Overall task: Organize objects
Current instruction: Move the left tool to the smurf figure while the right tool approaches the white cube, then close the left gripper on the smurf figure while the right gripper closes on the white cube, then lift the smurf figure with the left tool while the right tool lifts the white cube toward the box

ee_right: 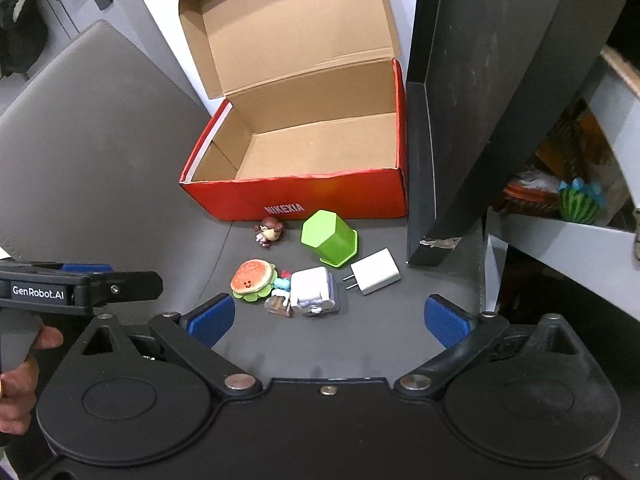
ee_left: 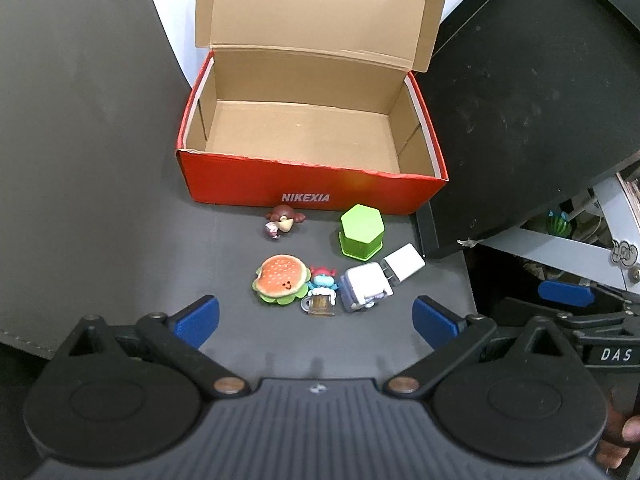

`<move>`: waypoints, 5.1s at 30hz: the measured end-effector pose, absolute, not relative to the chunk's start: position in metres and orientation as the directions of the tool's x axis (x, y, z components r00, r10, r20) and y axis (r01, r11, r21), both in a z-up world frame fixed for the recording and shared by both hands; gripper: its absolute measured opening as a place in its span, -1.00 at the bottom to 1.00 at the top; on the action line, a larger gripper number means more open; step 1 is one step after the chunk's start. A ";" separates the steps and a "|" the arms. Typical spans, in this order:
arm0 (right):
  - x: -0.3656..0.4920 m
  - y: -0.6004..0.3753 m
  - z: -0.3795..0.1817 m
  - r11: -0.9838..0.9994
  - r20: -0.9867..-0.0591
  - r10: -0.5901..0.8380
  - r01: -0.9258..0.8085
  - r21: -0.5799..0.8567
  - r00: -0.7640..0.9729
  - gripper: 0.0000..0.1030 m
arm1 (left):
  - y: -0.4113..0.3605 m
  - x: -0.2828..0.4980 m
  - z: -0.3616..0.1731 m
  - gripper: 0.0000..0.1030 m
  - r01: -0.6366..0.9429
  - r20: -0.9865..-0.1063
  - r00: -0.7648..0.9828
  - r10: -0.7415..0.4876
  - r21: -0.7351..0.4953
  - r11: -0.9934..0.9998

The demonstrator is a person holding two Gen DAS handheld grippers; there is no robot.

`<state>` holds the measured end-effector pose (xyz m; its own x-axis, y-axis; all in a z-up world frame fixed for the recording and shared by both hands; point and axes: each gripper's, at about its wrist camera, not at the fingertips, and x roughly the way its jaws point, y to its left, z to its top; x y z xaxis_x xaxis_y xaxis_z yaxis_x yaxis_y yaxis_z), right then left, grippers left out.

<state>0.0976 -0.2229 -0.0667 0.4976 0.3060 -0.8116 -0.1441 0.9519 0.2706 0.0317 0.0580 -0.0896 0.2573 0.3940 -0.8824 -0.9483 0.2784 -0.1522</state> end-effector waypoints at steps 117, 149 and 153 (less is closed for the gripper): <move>0.157 -0.177 -0.195 0.952 -0.902 0.296 -0.169 0.254 0.314 -0.12 | 0.098 0.024 -0.231 0.04 -0.717 -0.976 -0.133 0.172 -0.025 -0.697; 0.169 -0.161 -0.210 0.972 -0.917 0.220 -0.155 0.177 0.332 0.20 | 0.105 0.017 -0.240 0.04 -0.431 -0.988 -0.156 0.000 0.068 -0.900; 0.167 -0.156 -0.213 0.975 -0.916 0.200 -0.164 0.150 0.349 0.07 | 0.109 0.019 -0.237 -0.23 -0.419 -0.987 -0.163 -0.002 0.071 -0.905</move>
<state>0.1674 -0.1561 -0.2130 0.3488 0.1995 -0.9157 -0.1643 0.9750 0.1499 0.0190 0.1091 -0.2375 -0.1628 -0.0025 -0.9866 -0.4188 -0.9053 0.0714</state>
